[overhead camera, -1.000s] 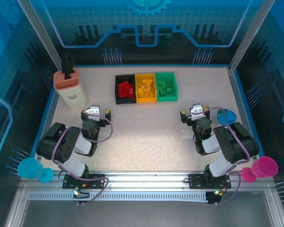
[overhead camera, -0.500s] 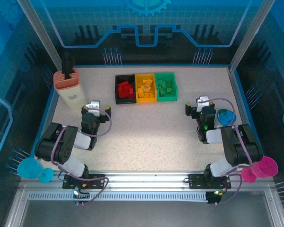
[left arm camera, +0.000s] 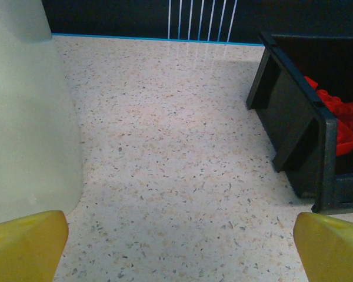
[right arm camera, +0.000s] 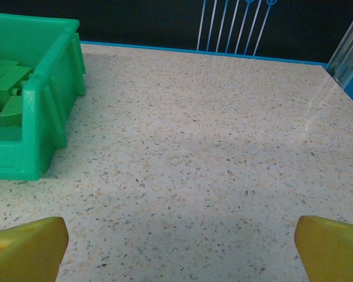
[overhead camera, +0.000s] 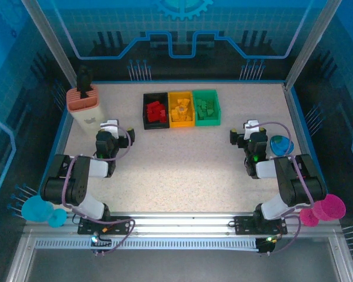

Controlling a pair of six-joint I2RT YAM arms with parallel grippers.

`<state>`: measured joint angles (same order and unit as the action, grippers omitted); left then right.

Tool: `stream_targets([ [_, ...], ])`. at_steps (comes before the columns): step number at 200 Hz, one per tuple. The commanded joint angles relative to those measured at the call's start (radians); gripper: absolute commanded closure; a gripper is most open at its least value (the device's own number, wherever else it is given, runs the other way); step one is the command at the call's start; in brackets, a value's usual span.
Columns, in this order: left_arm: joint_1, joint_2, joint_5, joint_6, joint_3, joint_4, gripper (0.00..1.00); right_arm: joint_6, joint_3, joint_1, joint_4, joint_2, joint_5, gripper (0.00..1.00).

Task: Sort the legos into containers by color
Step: Reset both arms

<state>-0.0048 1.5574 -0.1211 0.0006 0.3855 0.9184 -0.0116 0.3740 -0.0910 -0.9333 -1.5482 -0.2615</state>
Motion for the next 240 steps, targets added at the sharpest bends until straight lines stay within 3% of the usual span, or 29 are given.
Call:
stream_targets([
  [1, 0.001, -0.012, 0.033, -0.008, 0.0, -0.009, 0.01, 0.009, 0.007, -0.003, 0.005, 0.006, 0.059, 0.0],
  [12, 0.0, -0.014, 0.09, 0.013, 0.004, -0.019, 0.01, 0.052, 0.019, 0.012, 0.037, 0.011, 0.227, 0.0],
  [33, 0.0, -0.015, 0.15, 0.037, -0.018, 0.02, 0.01, 0.026, 0.022, 0.074, 0.042, 0.009, 0.369, 0.0],
  [240, 0.019, -0.012, 0.118, -0.002, 0.005, -0.019, 0.01, 0.027, 0.02, 0.069, 0.036, 0.008, 0.358, 0.0],
])
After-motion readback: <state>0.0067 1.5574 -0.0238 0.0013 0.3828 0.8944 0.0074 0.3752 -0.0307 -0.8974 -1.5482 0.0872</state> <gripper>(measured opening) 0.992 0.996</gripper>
